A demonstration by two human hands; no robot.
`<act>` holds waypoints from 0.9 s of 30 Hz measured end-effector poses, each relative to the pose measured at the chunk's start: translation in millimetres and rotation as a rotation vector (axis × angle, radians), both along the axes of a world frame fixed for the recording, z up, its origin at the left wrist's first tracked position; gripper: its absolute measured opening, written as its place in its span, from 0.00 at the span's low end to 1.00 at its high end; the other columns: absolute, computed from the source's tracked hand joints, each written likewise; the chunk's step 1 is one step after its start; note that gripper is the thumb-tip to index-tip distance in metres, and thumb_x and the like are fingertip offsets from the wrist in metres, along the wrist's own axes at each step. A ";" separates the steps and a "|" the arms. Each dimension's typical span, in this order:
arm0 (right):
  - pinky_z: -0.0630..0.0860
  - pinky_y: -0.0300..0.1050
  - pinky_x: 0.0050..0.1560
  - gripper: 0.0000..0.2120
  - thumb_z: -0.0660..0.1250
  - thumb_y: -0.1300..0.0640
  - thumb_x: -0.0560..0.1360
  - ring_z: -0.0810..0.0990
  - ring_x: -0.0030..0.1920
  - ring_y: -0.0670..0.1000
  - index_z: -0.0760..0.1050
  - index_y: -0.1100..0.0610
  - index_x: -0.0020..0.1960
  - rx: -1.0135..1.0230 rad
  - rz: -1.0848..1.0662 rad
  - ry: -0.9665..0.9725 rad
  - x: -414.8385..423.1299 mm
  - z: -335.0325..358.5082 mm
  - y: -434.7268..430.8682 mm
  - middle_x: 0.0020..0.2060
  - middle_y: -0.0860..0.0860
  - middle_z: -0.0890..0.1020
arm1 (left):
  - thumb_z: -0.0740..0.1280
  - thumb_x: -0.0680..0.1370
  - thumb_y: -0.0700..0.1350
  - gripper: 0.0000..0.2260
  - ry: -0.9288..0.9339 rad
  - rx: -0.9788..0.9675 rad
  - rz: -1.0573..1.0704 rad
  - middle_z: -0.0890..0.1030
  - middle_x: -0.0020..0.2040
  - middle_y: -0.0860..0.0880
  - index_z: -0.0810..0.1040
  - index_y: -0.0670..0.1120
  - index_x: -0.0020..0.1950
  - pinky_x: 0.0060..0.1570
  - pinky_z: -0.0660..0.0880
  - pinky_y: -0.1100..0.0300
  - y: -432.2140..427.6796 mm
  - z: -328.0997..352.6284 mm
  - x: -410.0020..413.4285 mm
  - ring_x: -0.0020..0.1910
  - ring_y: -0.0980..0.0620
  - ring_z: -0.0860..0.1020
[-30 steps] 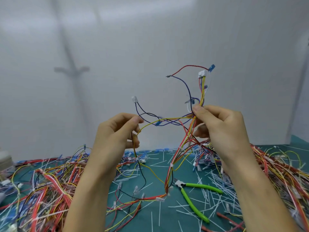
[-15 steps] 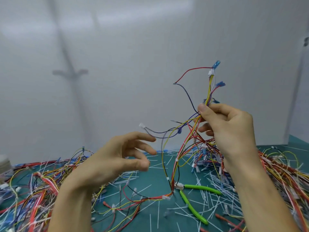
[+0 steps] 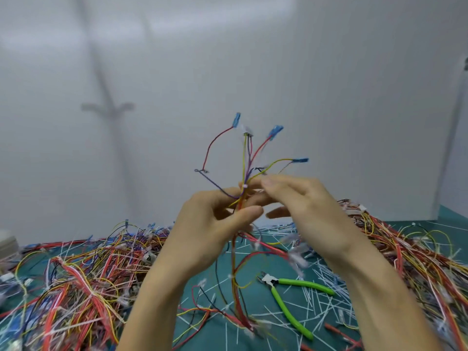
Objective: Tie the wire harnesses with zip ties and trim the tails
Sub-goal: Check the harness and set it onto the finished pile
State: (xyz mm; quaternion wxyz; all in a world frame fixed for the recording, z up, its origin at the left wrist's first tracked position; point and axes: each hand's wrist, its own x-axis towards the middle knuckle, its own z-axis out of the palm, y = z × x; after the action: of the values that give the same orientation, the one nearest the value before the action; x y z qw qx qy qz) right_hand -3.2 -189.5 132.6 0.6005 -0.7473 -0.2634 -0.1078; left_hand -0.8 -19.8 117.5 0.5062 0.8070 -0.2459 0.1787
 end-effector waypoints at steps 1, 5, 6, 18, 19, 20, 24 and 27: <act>0.77 0.51 0.53 0.14 0.59 0.52 0.82 0.81 0.51 0.51 0.82 0.56 0.53 -0.040 0.005 0.011 0.1 -1.2 1.6 0.46 0.52 0.85 | 0.72 0.72 0.52 0.08 -0.003 -0.030 0.032 0.87 0.43 0.52 0.85 0.58 0.50 0.44 0.81 0.55 2.3 -0.7 1.5 0.40 0.54 0.84; 0.81 0.45 0.47 0.16 0.70 0.42 0.73 0.84 0.43 0.47 0.76 0.43 0.59 -0.213 0.062 0.097 0.4 -6.7 2.7 0.48 0.45 0.81 | 0.76 0.69 0.54 0.06 0.001 -0.196 0.205 0.83 0.32 0.52 0.86 0.53 0.41 0.29 0.71 0.65 12.9 -4.1 8.3 0.29 0.57 0.76; 0.81 0.44 0.43 0.18 0.73 0.43 0.71 0.85 0.41 0.49 0.75 0.44 0.59 -0.232 0.098 0.132 -0.1 -7.8 2.4 0.48 0.46 0.81 | 0.76 0.71 0.51 0.04 -0.005 -0.241 0.270 0.82 0.30 0.52 0.85 0.52 0.40 0.29 0.70 0.64 14.3 -5.3 10.7 0.29 0.57 0.75; 0.78 0.38 0.28 0.05 0.73 0.66 0.73 0.81 0.26 0.51 0.77 0.64 0.46 0.455 -0.054 0.100 5.3 -8.8 20.4 0.30 0.59 0.83 | 0.70 0.73 0.48 0.12 0.096 -0.403 0.088 0.85 0.39 0.51 0.80 0.45 0.53 0.30 0.76 0.65 12.8 4.4 1.3 0.36 0.55 0.83; 0.78 0.38 0.28 0.05 0.73 0.67 0.73 0.81 0.26 0.50 0.77 0.64 0.46 0.496 -0.065 0.106 5.9 -8.5 20.6 0.30 0.58 0.83 | 0.71 0.71 0.48 0.15 0.105 -0.362 0.049 0.85 0.41 0.50 0.79 0.45 0.55 0.32 0.78 0.64 13.2 5.1 -0.4 0.38 0.54 0.83; 0.78 0.37 0.29 0.05 0.72 0.66 0.73 0.82 0.27 0.50 0.77 0.63 0.47 0.521 -0.068 0.113 6.2 -8.1 20.4 0.30 0.57 0.84 | 0.72 0.69 0.47 0.18 0.114 -0.328 0.018 0.85 0.42 0.49 0.77 0.45 0.57 0.33 0.78 0.63 12.9 5.8 -1.5 0.39 0.52 0.84; 0.78 0.37 0.30 0.01 0.70 0.65 0.76 0.84 0.31 0.50 0.79 0.60 0.46 0.495 -0.052 0.133 6.2 -6.8 16.1 0.32 0.53 0.85 | 0.74 0.69 0.40 0.20 0.124 -0.352 -0.001 0.85 0.40 0.46 0.74 0.43 0.58 0.34 0.79 0.63 6.8 7.4 -3.0 0.35 0.50 0.84; 0.80 0.39 0.33 0.09 0.70 0.60 0.76 0.85 0.36 0.49 0.77 0.58 0.56 0.443 -0.047 0.159 5.4 -5.1 12.9 0.38 0.52 0.86 | 0.73 0.72 0.35 0.16 0.035 -0.454 0.059 0.85 0.40 0.41 0.74 0.41 0.57 0.34 0.79 0.63 4.0 8.8 -2.6 0.33 0.49 0.84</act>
State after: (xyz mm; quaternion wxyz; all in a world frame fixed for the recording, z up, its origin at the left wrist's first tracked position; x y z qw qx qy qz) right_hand 2.2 -176.6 127.5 0.7659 -0.6094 -0.1679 -0.1176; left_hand -3.4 -15.8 126.3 0.6736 0.6822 -0.1667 0.2302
